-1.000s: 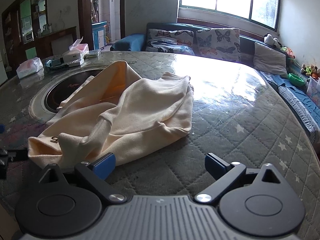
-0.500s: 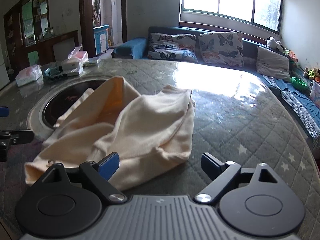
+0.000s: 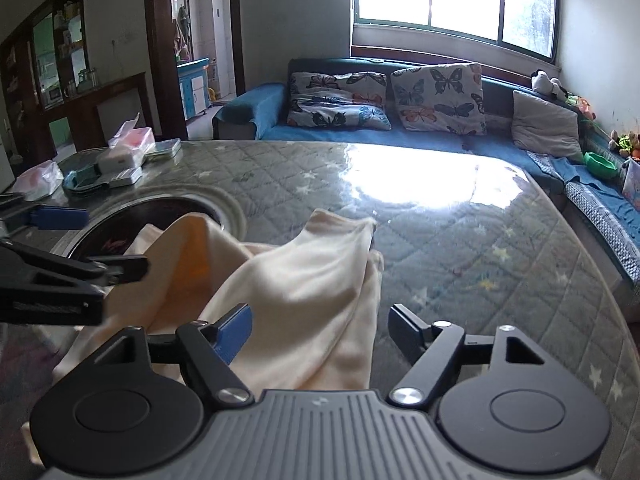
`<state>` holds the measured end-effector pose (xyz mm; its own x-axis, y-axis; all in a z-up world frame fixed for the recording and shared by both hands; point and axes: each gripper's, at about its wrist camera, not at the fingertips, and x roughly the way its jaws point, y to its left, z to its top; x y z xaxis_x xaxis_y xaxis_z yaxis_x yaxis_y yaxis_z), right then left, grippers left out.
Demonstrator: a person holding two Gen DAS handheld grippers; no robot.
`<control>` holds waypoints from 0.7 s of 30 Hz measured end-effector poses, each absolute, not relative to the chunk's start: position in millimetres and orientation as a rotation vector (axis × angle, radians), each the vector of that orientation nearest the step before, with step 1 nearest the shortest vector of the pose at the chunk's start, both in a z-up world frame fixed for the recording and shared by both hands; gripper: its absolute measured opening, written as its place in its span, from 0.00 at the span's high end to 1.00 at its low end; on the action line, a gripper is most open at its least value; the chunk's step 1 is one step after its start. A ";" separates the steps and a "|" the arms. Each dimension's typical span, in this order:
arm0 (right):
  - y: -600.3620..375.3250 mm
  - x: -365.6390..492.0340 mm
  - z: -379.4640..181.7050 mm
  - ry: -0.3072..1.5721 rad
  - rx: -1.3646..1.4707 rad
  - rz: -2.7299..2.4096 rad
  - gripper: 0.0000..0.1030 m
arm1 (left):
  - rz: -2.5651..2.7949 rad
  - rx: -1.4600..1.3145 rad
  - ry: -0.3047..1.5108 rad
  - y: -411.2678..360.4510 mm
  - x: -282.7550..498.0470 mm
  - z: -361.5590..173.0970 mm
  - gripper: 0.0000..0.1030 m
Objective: Fold clothes
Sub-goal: 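Grasp a shirt edge with the left gripper while the right gripper grasps another edge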
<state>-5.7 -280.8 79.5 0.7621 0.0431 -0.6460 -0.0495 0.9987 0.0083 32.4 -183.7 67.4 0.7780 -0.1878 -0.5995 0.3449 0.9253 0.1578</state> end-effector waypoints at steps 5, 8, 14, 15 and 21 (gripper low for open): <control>-287.1 18.8 81.7 0.702 0.005 0.039 0.31 | -0.378 0.233 0.664 -191.4 54.8 50.9 0.70; -289.5 38.4 81.2 0.712 0.018 0.044 0.34 | -0.387 0.205 0.686 -186.2 60.4 44.4 0.93; -282.1 75.3 75.6 0.725 -0.009 0.067 0.43 | -0.311 0.100 0.661 -147.4 51.0 51.7 0.95; -280.3 84.7 73.3 0.730 -0.007 0.074 0.46 | -0.295 0.093 0.652 -141.4 48.3 53.4 0.95; -268.0 135.2 53.8 0.777 -0.003 0.094 0.57 | -0.252 0.050 0.650 -114.3 39.2 57.8 0.95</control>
<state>135.2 -268.0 53.8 0.7094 0.0837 -0.6999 -0.0858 0.9958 0.0322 39.2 -114.3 57.8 0.7665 -0.2160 -0.6048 0.2474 0.9684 -0.0323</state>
